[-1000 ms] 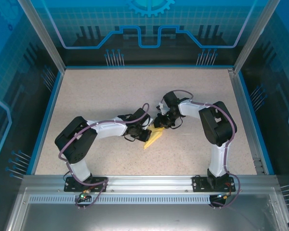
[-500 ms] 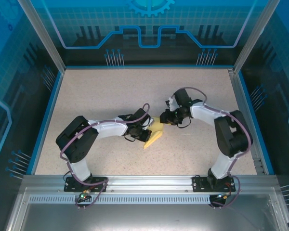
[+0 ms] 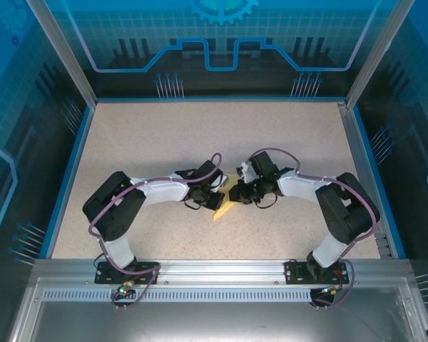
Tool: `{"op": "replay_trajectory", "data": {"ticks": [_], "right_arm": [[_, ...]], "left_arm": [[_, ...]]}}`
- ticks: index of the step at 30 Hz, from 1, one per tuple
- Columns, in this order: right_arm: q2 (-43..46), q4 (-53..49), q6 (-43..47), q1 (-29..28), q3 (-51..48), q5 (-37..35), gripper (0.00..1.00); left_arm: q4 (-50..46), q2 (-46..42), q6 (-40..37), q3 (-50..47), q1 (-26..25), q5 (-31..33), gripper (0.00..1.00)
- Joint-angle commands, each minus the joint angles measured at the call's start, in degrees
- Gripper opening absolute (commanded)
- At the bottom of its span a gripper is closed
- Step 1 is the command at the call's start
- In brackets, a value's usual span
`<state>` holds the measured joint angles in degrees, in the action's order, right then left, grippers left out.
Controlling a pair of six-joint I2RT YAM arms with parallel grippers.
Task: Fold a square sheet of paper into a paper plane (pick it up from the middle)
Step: Third fold the triangle at the center of the table.
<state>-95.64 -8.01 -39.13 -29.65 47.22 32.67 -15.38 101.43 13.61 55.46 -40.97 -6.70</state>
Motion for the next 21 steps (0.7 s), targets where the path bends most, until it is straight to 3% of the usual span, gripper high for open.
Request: {"op": "replay_trajectory", "data": {"ticks": [1, 21], "right_arm": [[-1.51, 3.58, -2.04, -0.37, -0.31, 1.84, 0.13], [-6.77, 3.4, -2.67, -0.67, -0.58, -1.32, 0.14]], "left_arm": [[-0.86, 0.57, 0.9, -0.44, 0.52, 0.46, 0.04], [-1.15, 0.65, 0.46, -0.24, 0.52, 0.79, 0.04]]}}
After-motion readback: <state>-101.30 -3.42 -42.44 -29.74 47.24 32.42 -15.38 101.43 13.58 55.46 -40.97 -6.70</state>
